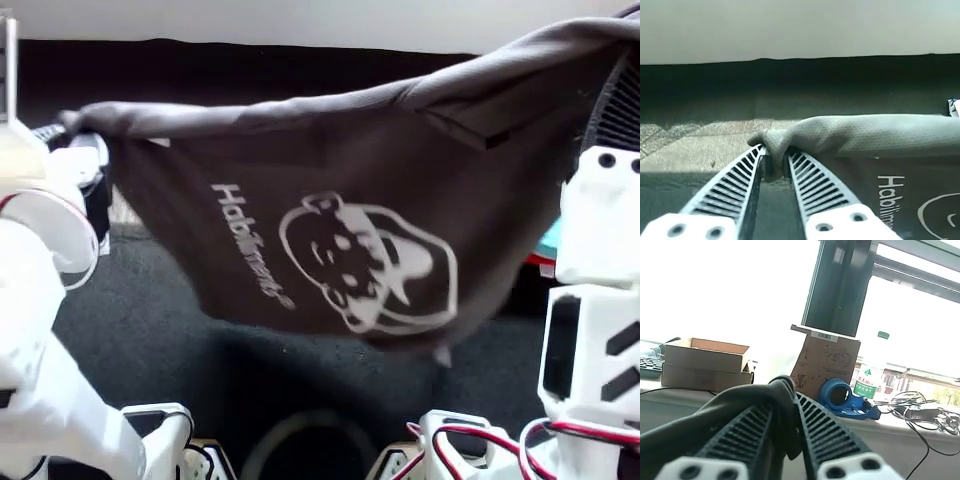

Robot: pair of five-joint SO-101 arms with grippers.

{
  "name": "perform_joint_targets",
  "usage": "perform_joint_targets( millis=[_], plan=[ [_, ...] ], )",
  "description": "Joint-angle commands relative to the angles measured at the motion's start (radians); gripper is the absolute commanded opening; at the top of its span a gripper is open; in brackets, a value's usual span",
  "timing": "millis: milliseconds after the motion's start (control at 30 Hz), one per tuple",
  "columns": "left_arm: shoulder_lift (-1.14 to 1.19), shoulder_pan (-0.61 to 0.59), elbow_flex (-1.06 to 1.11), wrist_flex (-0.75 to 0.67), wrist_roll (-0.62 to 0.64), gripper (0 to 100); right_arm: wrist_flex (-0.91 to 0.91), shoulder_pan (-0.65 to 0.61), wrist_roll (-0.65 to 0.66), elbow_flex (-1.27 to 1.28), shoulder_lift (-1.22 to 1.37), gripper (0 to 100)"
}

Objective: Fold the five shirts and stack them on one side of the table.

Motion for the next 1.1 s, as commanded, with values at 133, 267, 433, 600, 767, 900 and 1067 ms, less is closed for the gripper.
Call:
perform_joint_targets(
  millis=[133, 267, 433, 600, 767, 900, 1067],
  plan=[
    [-0.166, -0.015, 0.064, 0.0, -0.074, 1, 0.022, 0.001, -0.003, -0.03, -0.002, 0.5],
    [-0.237, -0.016, 0.062, 0.0, -0.089, 1, 0.061, 0.001, -0.003, -0.038, -0.008, 0.5],
    [-0.308, -0.016, 0.062, -0.002, -0.089, 1, 0.073, 0.001, -0.003, -0.035, -0.094, 0.5],
    [-0.361, -0.016, 0.062, -0.002, -0.089, 1, 0.073, 0.001, -0.003, -0.03, -0.15, 0.5],
    [-0.364, -0.018, 0.067, -0.014, -0.089, 1, 0.073, 0.001, -0.003, -0.021, -0.145, 0.5],
    [-0.32, -0.11, 0.145, -0.087, -0.087, 1, 0.038, 0.001, -0.003, 0.113, -0.104, 0.5],
    [-0.134, -0.153, 0.328, -0.147, -0.089, 1, -0.087, -0.001, -0.003, 0.374, 0.008, 0.5]
  ],
)
